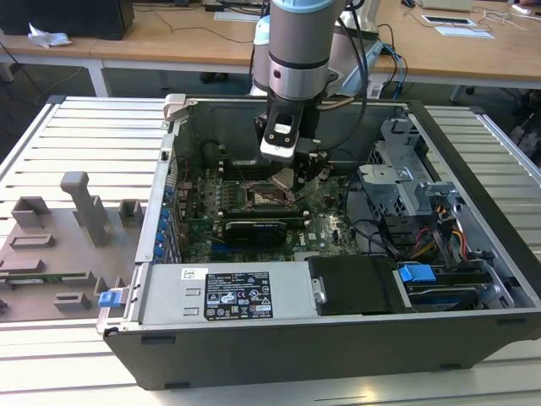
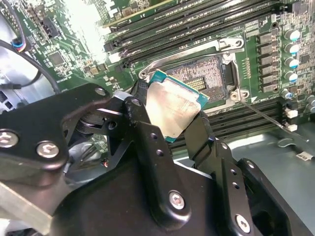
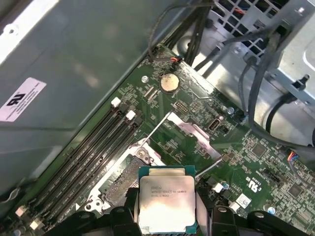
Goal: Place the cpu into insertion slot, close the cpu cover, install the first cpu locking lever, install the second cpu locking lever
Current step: 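Place the cpu into insertion slot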
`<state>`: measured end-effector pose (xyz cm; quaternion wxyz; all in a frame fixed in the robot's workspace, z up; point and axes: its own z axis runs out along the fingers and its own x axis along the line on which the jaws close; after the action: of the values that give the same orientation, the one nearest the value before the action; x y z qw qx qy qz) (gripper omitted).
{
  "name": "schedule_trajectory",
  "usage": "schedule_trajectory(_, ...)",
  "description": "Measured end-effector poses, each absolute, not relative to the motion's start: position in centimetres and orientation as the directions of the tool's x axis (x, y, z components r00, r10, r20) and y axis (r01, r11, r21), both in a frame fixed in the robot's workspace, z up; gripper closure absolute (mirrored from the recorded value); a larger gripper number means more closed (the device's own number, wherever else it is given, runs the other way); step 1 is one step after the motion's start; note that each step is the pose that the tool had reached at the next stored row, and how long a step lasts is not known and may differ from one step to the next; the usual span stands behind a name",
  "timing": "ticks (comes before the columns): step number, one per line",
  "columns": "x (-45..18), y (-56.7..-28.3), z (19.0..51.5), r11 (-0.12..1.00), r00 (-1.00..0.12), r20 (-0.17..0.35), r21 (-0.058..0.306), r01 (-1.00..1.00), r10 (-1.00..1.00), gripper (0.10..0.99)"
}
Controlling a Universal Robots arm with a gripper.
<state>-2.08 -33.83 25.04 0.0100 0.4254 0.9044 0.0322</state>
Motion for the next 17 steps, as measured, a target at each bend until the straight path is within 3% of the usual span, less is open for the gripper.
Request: schedule_trajectory(17, -2.08, -33.83, 24.99, 0.502, -0.504, 0.008, 0.066, 0.862, 0.864, 0.541)
